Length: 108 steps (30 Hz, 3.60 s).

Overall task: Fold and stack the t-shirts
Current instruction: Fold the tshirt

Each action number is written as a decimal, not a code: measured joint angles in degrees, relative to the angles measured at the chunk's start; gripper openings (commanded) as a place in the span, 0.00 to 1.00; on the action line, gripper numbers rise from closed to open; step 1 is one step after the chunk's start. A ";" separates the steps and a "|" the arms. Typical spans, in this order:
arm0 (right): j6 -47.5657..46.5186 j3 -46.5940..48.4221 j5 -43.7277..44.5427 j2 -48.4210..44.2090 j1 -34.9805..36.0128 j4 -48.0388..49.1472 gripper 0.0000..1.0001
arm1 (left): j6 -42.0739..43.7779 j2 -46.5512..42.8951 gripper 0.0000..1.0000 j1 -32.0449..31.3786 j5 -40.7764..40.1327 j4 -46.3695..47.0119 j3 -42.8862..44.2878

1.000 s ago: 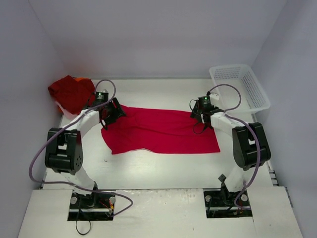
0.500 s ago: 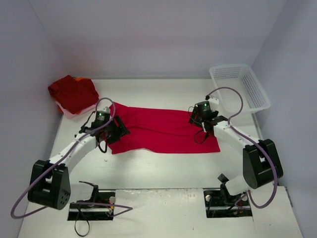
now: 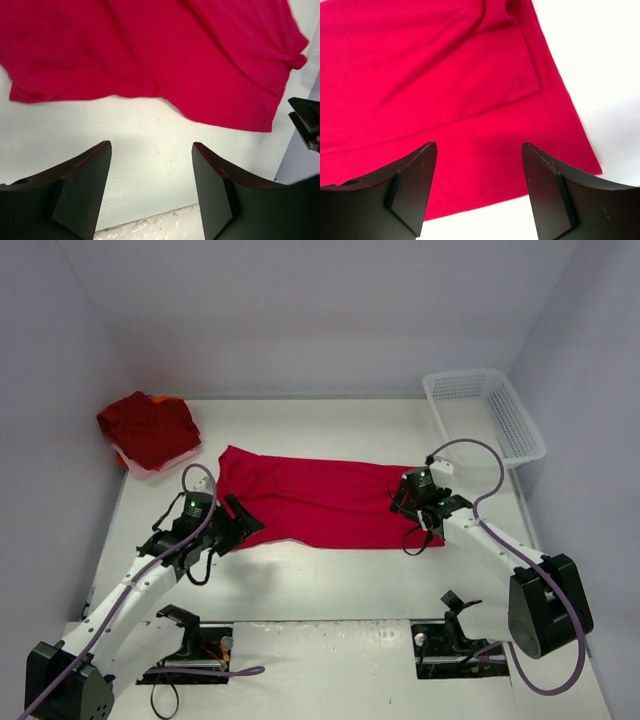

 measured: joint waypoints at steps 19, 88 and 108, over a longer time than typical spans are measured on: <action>2.45 -3.67 2.47 -3.48 0.83 -3.28 0.66 | -6.16 3.50 0.60 -1.07 -1.77 -4.04 -2.78; 2.49 -3.65 5.79 -2.69 0.83 -3.63 0.62 | -1.01 22.45 0.18 10.29 0.07 6.58 -1.51; 0.17 1.29 7.85 -2.10 0.72 -9.57 0.60 | 0.83 17.38 0.00 10.27 -3.61 2.12 -2.29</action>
